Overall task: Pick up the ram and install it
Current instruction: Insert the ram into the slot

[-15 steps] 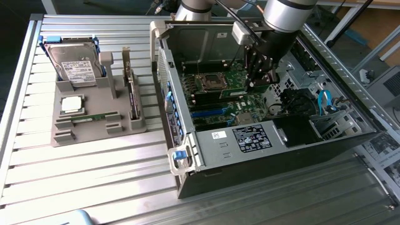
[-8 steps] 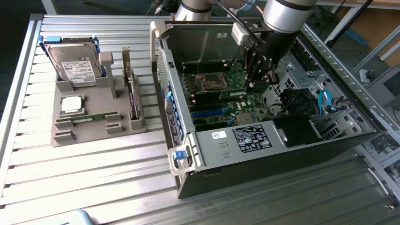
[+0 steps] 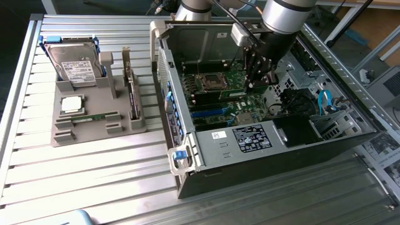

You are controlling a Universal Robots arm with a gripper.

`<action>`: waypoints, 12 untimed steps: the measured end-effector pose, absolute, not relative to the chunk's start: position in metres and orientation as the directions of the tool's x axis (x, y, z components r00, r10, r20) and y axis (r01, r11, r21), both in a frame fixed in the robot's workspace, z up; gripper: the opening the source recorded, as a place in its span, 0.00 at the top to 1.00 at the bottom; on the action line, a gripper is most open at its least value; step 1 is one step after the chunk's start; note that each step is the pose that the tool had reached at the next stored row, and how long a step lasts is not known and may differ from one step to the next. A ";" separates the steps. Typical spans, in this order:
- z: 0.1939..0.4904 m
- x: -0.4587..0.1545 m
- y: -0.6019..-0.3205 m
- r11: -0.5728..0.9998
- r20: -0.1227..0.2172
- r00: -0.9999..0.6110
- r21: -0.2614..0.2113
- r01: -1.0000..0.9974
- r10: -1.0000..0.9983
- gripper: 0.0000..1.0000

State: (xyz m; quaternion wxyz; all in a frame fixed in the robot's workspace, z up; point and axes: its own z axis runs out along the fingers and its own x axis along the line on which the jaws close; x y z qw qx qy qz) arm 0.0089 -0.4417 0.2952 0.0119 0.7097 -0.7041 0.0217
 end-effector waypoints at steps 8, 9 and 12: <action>0.293 0.009 -0.442 -0.008 0.048 0.008 -0.014 -1.000 -0.999 0.88; 0.293 0.008 -0.442 -0.008 0.048 0.008 -0.014 -1.000 -0.999 0.88; 0.292 0.008 -0.442 -0.008 0.048 0.008 -0.014 -1.000 -0.999 0.88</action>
